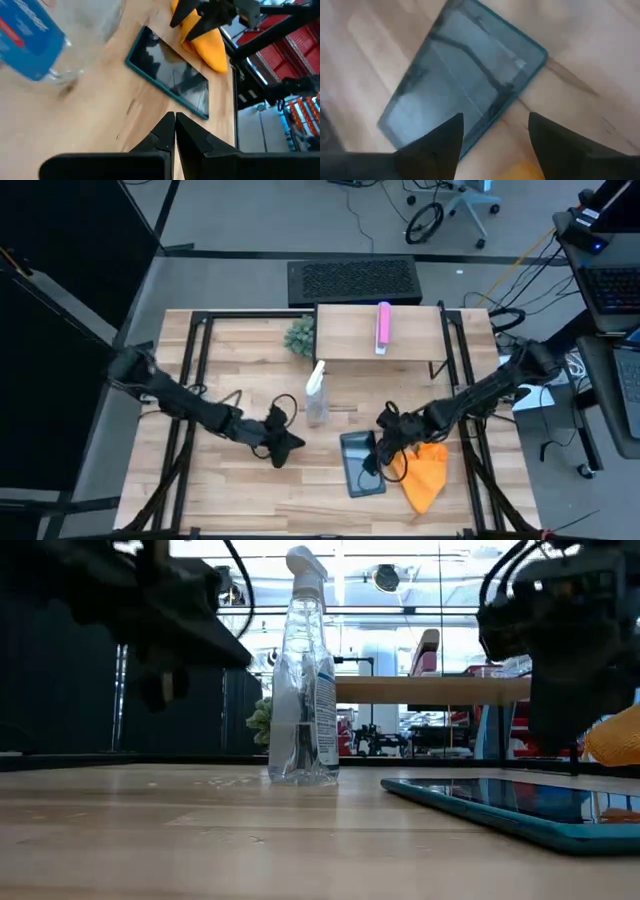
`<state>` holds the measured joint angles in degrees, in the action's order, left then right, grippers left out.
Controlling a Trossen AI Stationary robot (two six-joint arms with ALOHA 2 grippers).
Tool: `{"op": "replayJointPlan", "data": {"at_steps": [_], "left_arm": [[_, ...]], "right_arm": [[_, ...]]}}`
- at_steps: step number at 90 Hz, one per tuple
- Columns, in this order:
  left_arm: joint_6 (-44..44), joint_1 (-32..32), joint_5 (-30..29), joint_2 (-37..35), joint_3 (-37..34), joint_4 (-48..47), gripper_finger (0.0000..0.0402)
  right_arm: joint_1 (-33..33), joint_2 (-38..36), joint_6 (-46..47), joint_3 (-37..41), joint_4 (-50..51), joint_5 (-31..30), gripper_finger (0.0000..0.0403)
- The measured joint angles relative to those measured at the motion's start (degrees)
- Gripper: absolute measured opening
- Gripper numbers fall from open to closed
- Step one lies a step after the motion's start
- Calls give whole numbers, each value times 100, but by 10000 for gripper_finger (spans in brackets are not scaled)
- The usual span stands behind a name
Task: Apply microfiber cloth
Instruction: Spray the tablet with the bottle cleaner
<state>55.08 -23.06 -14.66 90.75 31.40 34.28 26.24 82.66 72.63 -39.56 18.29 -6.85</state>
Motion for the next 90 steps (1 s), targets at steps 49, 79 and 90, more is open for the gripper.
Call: {"op": "replayJointPlan", "data": {"at_steps": [49,79,90], "left_arm": [[-574,87,499,2945,2145,848,0],[-826,85,591,3290,2809,93,0],[-1148,11,588,3291,2811,-147,0]], "right_arm": [[456,192,1472,1448,-2773,-476,206],[827,613,1790,1359,-3204,-836,205],[831,620,1760,1356,-3219,-832,205]]}}
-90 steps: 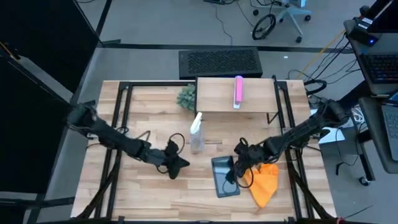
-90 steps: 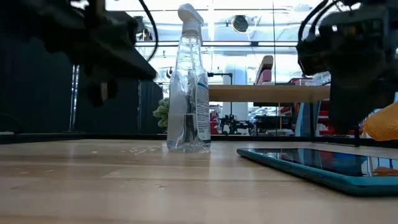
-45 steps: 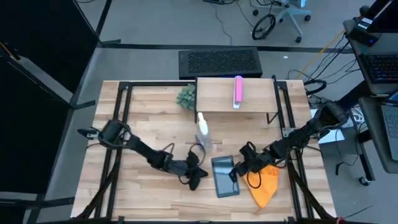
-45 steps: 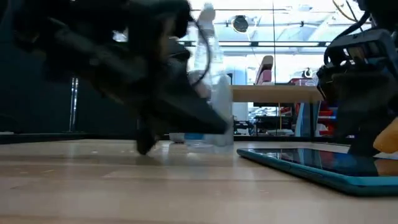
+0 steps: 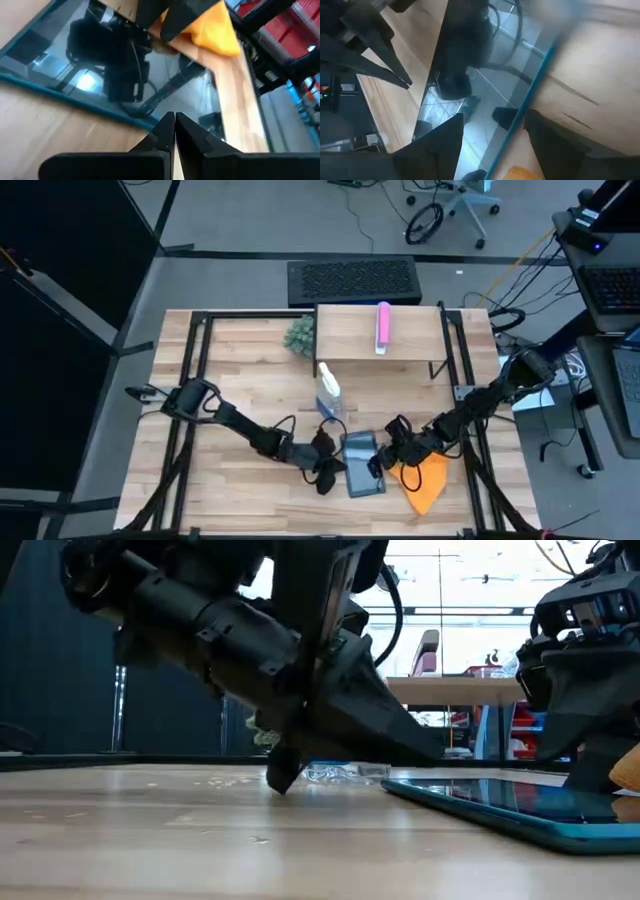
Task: Apply microfiber cloth
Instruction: Spray the tablet with the bottle cleaner
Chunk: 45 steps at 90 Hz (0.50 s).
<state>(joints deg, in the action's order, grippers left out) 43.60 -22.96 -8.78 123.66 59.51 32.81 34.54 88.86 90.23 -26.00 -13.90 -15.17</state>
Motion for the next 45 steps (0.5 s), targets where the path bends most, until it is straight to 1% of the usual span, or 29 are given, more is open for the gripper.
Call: {"op": "replayJointPlan", "data": {"at_steps": [17,25,30,45], "left_arm": [[-1556,-175,-111,37,128,-342,0],[-1902,-206,-229,35,190,-526,0],[-1941,-210,-338,35,190,-566,0],[-2351,-182,-630,35,185,-541,0]], "right_arm": [[2,2,-149,0,3,28,205],[41,2,-236,0,5,27,205],[80,4,-265,0,5,-2,205],[120,7,-149,0,5,-32,205]]}}
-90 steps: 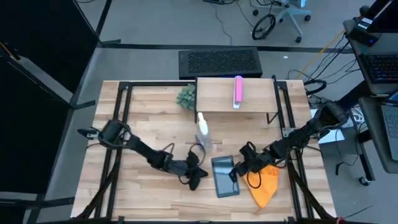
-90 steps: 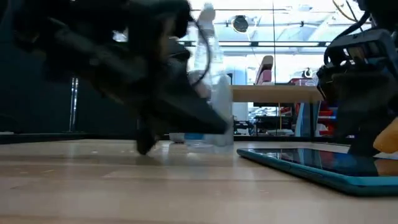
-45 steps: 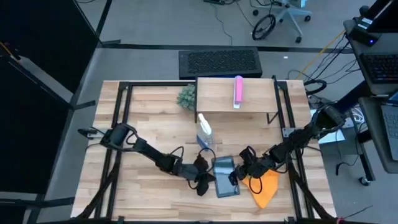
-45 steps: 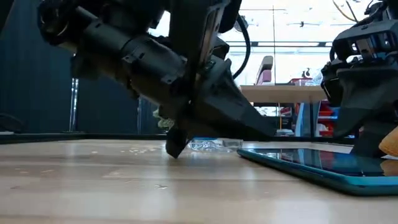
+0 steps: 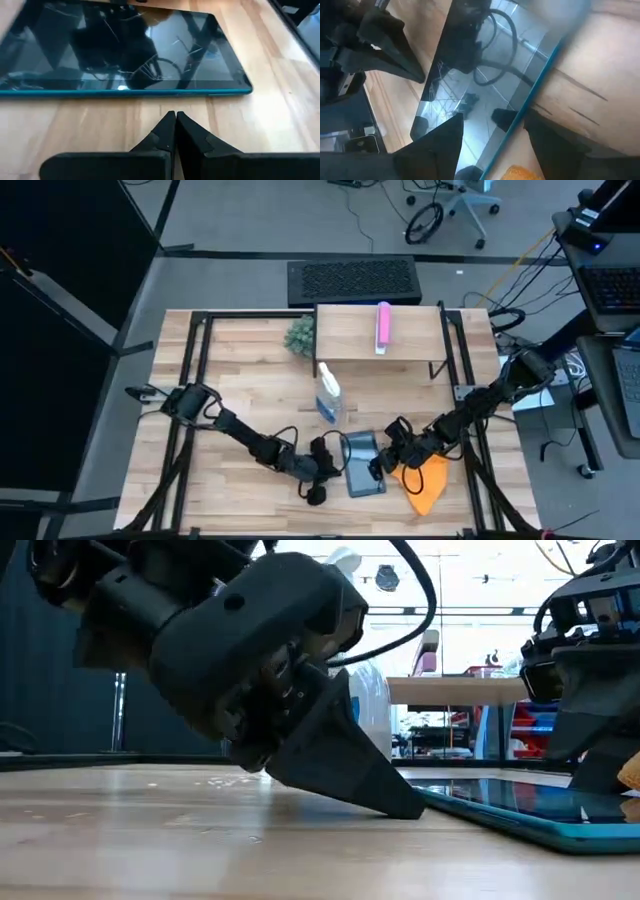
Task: Apply microfiber cloth
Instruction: Spray the tablet with the bottle cleaner
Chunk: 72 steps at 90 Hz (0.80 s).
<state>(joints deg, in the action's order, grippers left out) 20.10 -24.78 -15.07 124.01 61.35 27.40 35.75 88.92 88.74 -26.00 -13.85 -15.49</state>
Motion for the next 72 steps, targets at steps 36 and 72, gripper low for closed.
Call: {"op": "replayJointPlan", "data": {"at_steps": [36,72], "left_arm": [[-96,158,-147,479,-12,1008,0],[-111,345,74,517,90,1135,0]], "right_arm": [[-19,13,82,2,20,-129,205],[-37,369,-889,7,-1141,-518,140]]}}
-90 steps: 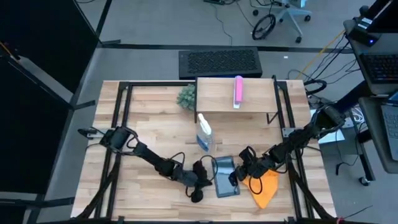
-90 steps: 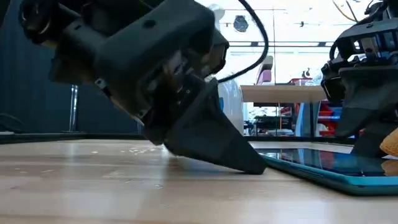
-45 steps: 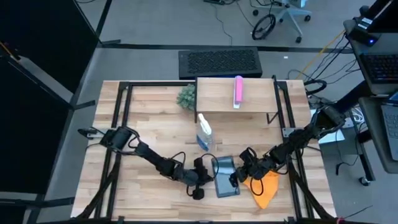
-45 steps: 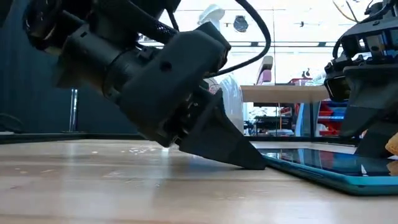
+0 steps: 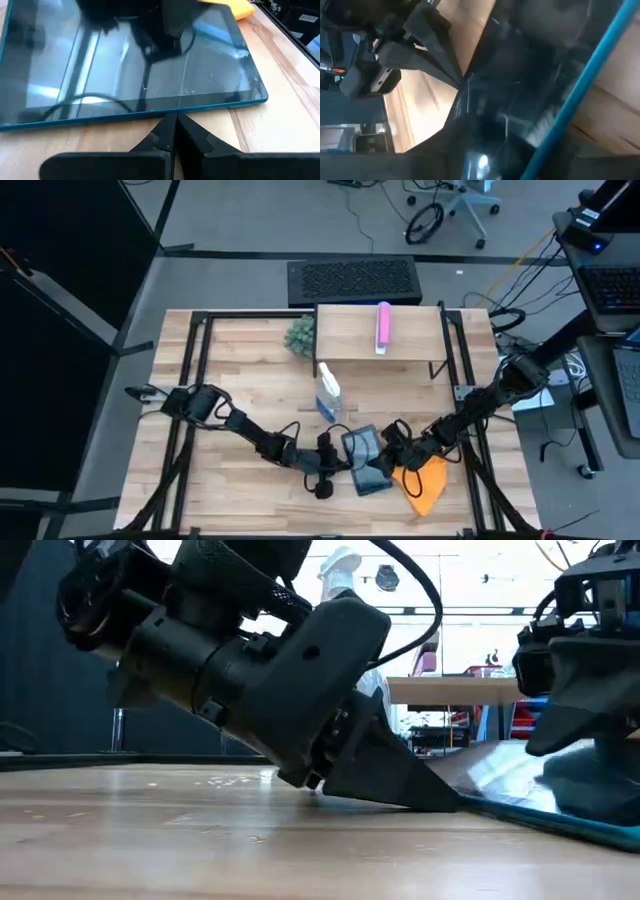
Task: Apply microfiber cloth
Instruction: Spray the tablet with the bottle cleaner
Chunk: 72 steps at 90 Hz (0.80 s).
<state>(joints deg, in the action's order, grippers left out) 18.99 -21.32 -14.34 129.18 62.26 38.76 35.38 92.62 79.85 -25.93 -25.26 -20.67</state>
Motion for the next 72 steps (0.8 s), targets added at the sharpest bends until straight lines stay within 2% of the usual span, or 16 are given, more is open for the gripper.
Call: {"op": "replayJointPlan", "data": {"at_steps": [18,28,33,42,48,57,72], "left_arm": [[19,-77,5,-67,66,-113,0],[20,-201,-90,-344,73,-497,0],[22,-291,-264,-614,72,-895,0],[19,-488,-611,-1330,75,-1908,0],[17,-603,-781,-1818,81,-2559,0],[61,-729,-1244,-2559,81,-3596,0],[1023,-813,-2318,-3399,94,-5633,0]], "right_arm": [[29,-49,-203,-7,-211,-140,29],[165,-192,-381,-15,-263,-175,22],[254,-358,-574,-6,-186,-167,18],[437,-782,-1023,-25,73,-506,10],[545,-1120,-1303,-143,624,-717,7],[648,-1690,-1525,-548,2036,-1126,7],[414,-2178,-1482,-1222,4971,-1770,7]]}}
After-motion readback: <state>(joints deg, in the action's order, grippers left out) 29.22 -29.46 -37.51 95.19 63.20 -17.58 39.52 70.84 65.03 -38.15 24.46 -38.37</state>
